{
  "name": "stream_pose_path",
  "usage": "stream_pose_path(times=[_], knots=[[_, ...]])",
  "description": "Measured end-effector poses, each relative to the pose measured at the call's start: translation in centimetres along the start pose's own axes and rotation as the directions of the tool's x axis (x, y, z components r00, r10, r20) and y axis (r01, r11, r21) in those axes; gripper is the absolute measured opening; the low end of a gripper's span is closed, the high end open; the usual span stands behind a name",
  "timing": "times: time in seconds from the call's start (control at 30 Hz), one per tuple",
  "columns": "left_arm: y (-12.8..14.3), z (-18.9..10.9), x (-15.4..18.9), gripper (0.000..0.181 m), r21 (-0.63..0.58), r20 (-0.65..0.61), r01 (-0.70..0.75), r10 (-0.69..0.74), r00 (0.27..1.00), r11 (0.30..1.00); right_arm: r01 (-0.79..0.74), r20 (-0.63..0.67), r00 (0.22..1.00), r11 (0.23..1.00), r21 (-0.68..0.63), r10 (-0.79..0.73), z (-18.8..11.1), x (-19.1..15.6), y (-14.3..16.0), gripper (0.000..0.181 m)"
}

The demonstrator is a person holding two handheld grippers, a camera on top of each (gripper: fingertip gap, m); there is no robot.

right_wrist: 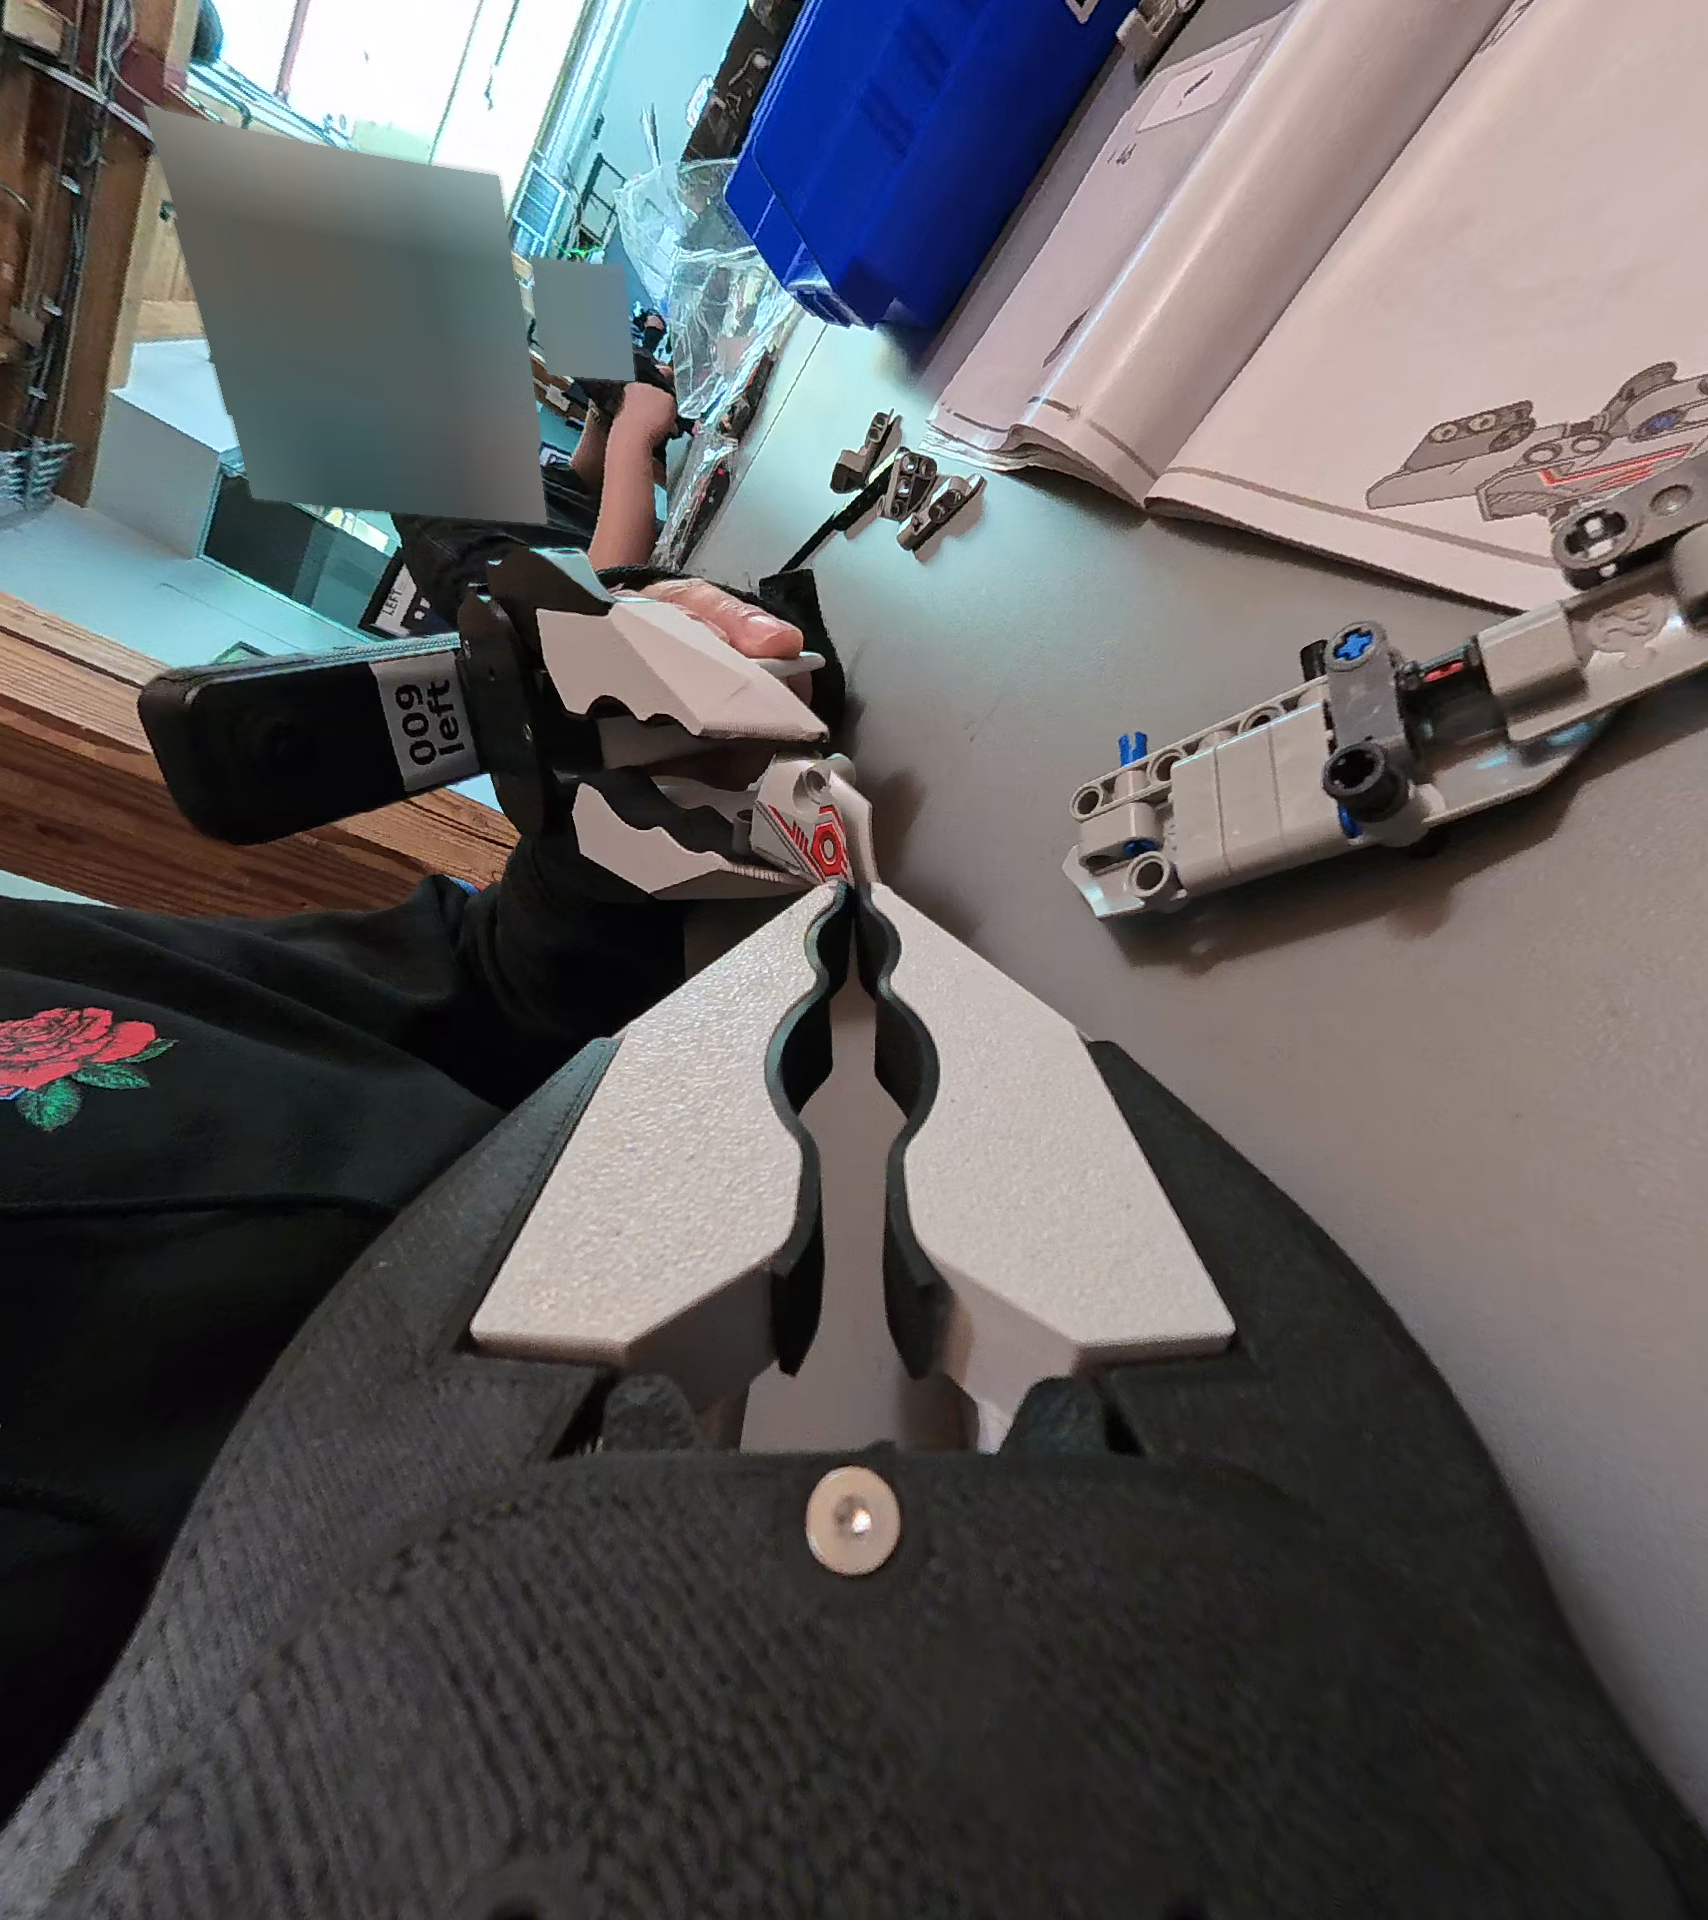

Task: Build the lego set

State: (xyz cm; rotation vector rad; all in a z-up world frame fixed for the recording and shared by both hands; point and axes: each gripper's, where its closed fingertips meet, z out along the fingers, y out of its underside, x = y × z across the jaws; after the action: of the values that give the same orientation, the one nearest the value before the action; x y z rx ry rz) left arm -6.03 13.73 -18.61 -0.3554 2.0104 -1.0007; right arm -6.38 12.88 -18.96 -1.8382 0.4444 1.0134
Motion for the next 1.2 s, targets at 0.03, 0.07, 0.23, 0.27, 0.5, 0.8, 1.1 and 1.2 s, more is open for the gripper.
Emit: stream_pose_path(times=[0.03,0.07,0.23,0.27,0.5,0.8,1.1,1.2], knots=[[0.0,0.0,0.0,0.023,0.0,0.001,-0.007,0.007,1.0,1.0,0.0,-0.003,1.0,1.0,-0.002,0.0,0.0,0.1,0.0,0.0],[0.0,0.0,0.0,0.023,0.001,0.006,-0.016,0.016,1.0,1.0,0.003,-0.006,1.0,1.0,-0.004,-0.003,-0.1,0.1,0.0,0.0],[0.0,0.2,0.1,0.023,-0.012,0.033,-0.092,0.093,0.995,0.996,-0.008,-0.019,1.0,1.0,-0.01,0.008,-0.2,0.5,0.2,0.0],[0.1,0.2,0.1,0.023,-0.022,0.039,-0.111,0.112,0.993,0.994,-0.009,-0.028,1.0,1.0,-0.012,0.009,-0.1,0.3,0.1,0.0],[0.1,0.5,0.2,0.023,-0.042,0.06,-0.159,0.162,0.985,0.986,0.02,-0.099,0.995,1.0,-0.012,-0.021,-0.3,1.0,0.0,0.002],[-0.1,0.4,0.0,0.023,-0.018,0.071,-0.128,0.129,0.989,0.992,0.041,-0.184,0.982,0.999,-0.005,-0.041,-0.8,1.7,-0.2,0.044],[-1.3,-0.5,-0.9,0.023,0.09,0.107,-0.085,0.076,0.991,0.992,0.052,-0.021,0.999,0.997,0.063,-0.05,-1.4,-0.6,-0.5,0.065],[-3.0,-1.5,-1.3,0.023,0.225,0.107,-0.037,0.013,0.994,0.974,0.085,0.064,0.994,0.994,0.074,-0.09,-1.6,-2.1,-0.5,0.07]])
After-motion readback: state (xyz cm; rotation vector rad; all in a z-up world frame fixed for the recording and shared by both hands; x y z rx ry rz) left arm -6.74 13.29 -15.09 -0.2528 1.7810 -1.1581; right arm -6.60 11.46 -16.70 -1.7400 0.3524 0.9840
